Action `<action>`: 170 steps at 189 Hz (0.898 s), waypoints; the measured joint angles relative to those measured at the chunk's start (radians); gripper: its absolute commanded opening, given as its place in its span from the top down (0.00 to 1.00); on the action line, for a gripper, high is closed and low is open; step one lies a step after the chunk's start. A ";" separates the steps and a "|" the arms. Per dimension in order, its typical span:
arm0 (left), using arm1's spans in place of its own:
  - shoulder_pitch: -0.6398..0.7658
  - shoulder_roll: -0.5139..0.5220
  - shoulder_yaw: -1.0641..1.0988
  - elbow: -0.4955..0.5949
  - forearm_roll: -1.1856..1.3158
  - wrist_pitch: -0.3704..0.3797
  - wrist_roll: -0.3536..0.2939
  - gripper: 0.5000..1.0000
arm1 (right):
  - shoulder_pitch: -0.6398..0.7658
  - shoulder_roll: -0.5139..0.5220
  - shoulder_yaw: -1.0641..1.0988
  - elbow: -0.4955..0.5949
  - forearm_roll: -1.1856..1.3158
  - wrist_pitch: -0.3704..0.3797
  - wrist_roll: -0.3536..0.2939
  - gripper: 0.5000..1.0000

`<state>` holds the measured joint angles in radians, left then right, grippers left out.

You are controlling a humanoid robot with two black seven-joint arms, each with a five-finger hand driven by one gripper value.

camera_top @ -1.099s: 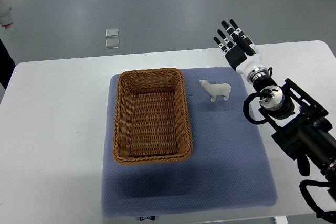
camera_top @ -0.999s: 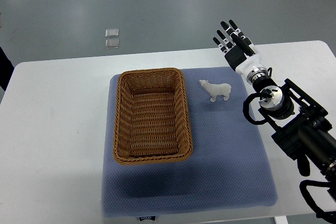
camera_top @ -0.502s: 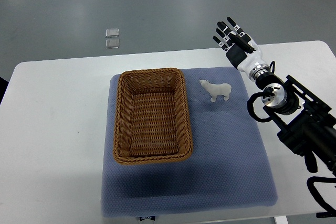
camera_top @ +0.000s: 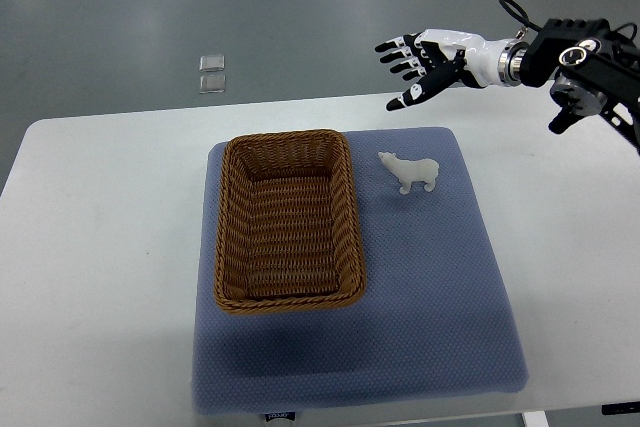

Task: Place white bear in brown basket with right hand
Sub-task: 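Move the open right hand over the white bear and lower onto it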

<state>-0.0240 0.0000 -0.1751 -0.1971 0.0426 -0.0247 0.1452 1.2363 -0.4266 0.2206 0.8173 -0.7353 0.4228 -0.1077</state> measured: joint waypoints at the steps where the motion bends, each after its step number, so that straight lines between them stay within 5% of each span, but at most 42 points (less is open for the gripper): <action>1: 0.000 0.000 0.000 0.000 0.000 0.000 0.000 0.00 | 0.009 -0.001 -0.013 0.000 -0.004 0.006 -0.005 0.14; 39: -0.001 0.000 0.001 -0.001 0.001 0.000 0.000 0.00 | 0.236 0.027 -0.297 -0.001 -0.053 0.117 -0.130 0.14; 170: -0.001 0.000 0.001 0.001 0.000 0.000 0.000 0.00 | 0.138 0.136 -0.318 -0.002 -0.062 0.019 -0.126 0.16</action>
<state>-0.0245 0.0000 -0.1736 -0.1962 0.0428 -0.0243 0.1457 1.3748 -0.2910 -0.0976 0.8154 -0.7977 0.4423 -0.2335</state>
